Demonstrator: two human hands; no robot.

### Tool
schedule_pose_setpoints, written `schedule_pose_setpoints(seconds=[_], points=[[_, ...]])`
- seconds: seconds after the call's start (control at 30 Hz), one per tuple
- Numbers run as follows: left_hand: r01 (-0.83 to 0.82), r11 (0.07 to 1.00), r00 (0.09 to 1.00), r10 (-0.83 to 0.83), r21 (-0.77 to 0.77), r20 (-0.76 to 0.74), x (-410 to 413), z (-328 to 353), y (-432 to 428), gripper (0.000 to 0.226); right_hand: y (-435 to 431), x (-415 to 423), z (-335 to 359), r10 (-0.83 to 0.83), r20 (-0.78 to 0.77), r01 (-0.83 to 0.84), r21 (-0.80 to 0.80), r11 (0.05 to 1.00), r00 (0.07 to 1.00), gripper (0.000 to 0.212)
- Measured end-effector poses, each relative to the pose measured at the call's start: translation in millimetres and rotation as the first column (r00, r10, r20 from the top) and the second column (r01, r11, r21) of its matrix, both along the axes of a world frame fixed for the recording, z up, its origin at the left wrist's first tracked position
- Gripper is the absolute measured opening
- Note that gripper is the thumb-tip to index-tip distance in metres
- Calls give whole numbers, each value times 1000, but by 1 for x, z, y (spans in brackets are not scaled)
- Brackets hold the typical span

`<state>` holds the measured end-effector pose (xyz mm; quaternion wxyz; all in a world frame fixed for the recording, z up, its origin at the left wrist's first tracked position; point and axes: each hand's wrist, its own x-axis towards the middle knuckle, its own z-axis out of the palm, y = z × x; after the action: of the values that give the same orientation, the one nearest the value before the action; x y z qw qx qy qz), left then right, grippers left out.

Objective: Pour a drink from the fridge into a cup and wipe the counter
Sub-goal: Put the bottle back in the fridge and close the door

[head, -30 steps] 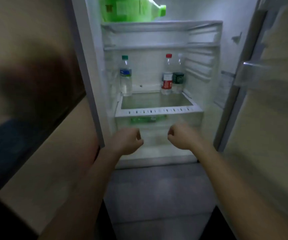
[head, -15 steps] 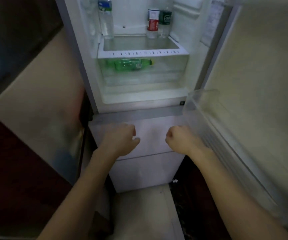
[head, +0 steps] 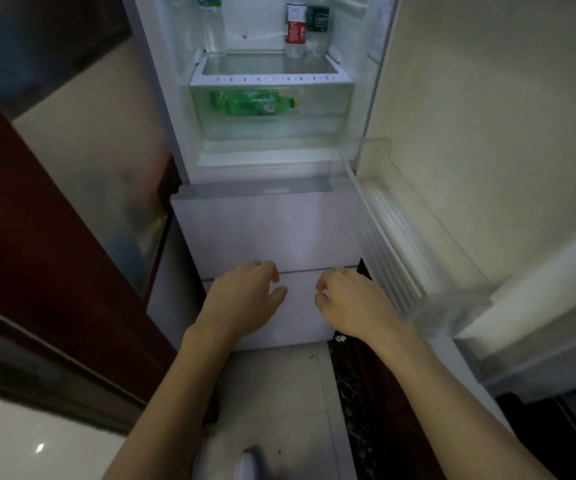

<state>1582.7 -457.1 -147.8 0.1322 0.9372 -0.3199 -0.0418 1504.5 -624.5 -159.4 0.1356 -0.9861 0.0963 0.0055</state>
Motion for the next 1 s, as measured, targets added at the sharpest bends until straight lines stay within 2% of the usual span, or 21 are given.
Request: schedule_pose_setpoints(seconds=[0.1, 0.2, 0.3, 0.37, 0.43, 0.5, 0.57, 0.63, 0.73, 0.77, 0.87, 1.0], points=[[-7, 1000, 1000, 7, -8, 4, -37, 1, 1, 33, 6, -50, 17, 43, 39, -40, -52, 998, 998, 30], [-16, 1000, 1000, 16, -19, 21, -64, 3, 6, 33, 8, -102, 48, 82, 155, -77, -42, 996, 984, 29], [-36, 996, 999, 38, -81, 28, -83, 7, 9, 29, -3, -152, 88, 33, 408, -47, 25, 999, 912, 25], [-49, 989, 998, 52, -138, 23, -95, 9, 7, 26, -12, -182, 109, -45, 674, -41, 110, 993, 738, 20], [-57, 978, 998, 64, -199, 27, -109, 11, 1, 24, -34, -207, 114, -158, 863, 43, 156, 987, 480, 19], [-48, 965, 998, 56, -258, 25, -123, 13, -7, 22, -70, -225, 104, -353, 898, 138, 328, 935, 261, 21], [-13, 947, 1000, 17, -320, 8, -136, 14, -15, 18, -93, -233, 97, -553, 813, 145, 534, 833, 183, 35], [31, 923, 999, -32, -384, 3, -148, 14, -21, 13, -93, -237, 98, -669, 706, 157, 651, 743, 232, 52], [62, 897, 998, -67, -437, 2, -160, 12, -25, 8, -82, -236, 102, -670, 600, 124, 698, 705, 437, 61], [70, 892, 997, -77, -446, 3, -162, 11, -26, 8, -81, -236, 103, -663, 579, 112, 707, 698, 475, 62], [88, 881, 995, -100, -464, -3, -167, 7, -28, 10, -76, -234, 104, -677, 552, 77, 744, 663, 487, 60], [110, 864, 988, -147, -492, -37, -173, 4, -30, 17, -57, -231, 100, -637, 576, 18, 735, 678, 512, 61]])
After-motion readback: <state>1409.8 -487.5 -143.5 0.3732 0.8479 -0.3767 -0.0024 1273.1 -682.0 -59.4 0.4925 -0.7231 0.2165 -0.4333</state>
